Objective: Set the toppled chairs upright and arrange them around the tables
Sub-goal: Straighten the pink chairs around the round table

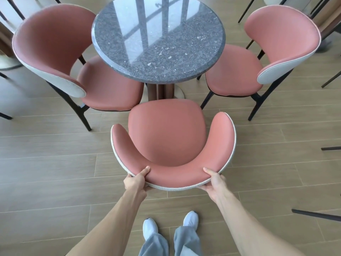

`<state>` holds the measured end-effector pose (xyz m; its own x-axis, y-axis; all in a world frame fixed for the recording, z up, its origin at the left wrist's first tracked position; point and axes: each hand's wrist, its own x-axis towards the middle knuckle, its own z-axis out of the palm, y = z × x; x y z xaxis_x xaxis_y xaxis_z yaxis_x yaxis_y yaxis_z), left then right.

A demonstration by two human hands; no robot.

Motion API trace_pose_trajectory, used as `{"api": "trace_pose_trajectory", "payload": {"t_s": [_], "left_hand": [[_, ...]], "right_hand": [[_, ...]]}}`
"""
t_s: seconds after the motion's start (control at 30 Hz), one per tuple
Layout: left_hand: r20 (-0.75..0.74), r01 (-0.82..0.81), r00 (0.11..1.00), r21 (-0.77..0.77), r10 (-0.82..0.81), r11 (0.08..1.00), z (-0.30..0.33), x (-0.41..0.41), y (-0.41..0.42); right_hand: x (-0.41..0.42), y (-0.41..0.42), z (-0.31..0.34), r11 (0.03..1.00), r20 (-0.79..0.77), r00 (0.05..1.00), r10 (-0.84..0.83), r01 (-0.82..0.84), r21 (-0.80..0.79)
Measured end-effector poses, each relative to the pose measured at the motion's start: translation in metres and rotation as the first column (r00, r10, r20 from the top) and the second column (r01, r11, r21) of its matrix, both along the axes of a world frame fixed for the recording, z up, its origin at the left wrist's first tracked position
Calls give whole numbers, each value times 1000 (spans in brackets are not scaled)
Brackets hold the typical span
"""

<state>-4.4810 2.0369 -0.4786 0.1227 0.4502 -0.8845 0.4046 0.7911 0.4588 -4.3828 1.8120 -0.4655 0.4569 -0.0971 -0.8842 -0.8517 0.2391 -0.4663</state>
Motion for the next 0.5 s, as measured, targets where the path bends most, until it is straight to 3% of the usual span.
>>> {"api": "trace_pose_trajectory", "payload": {"t_s": [0.5], "left_hand": [[-18,62,998,13,-62,998,2,-17,8]], "right_hand": [[-24,6,-9,995,-19,995,-98,98,-27]]}}
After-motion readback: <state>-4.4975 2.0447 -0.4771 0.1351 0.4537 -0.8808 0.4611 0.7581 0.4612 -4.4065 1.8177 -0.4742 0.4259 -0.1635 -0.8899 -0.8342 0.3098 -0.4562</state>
